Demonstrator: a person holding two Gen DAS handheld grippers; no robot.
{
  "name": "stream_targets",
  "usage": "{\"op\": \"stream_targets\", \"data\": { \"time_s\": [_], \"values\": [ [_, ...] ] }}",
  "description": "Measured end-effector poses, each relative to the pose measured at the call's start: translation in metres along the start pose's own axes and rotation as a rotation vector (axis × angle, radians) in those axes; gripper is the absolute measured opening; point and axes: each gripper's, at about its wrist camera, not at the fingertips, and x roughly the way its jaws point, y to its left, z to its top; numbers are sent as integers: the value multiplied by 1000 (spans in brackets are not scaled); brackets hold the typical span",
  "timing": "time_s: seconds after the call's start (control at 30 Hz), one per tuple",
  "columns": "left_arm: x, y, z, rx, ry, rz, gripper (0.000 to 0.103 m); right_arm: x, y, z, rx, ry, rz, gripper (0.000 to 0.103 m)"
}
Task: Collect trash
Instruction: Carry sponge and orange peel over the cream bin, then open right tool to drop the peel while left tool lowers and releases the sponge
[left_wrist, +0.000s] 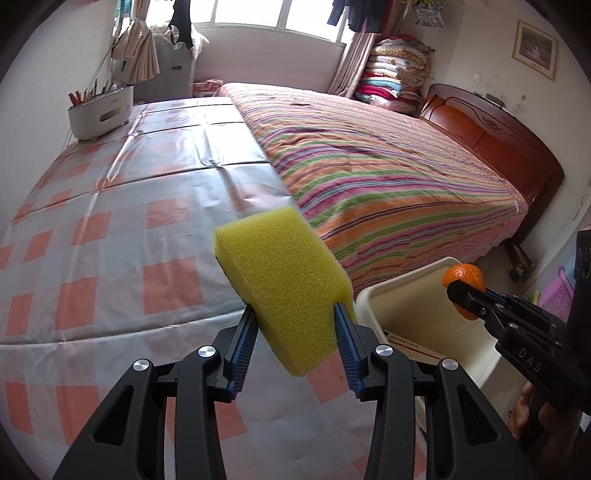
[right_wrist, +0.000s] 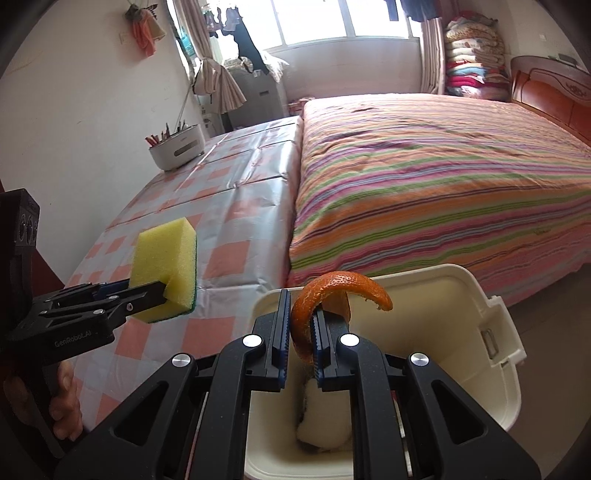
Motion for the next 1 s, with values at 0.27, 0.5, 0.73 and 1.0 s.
{"op": "stream_targets", "data": {
  "time_s": [0.27, 0.5, 0.73, 1.0],
  "values": [
    [10, -34, -2, 55, 18, -33, 41, -9, -26, -7, 48, -5, -25, 11],
    [15, -61, -3, 96, 25, -59, 41, -7, -44, -12, 91, 15, -32, 15],
    [20, -71, -4, 114, 35, -63, 41, -10, -56, -9, 151, 6, -7, 54],
    [23, -77, -4, 123, 41, -68, 41, -11, -57, -8, 171, 3, 19, 63]
  ]
}}
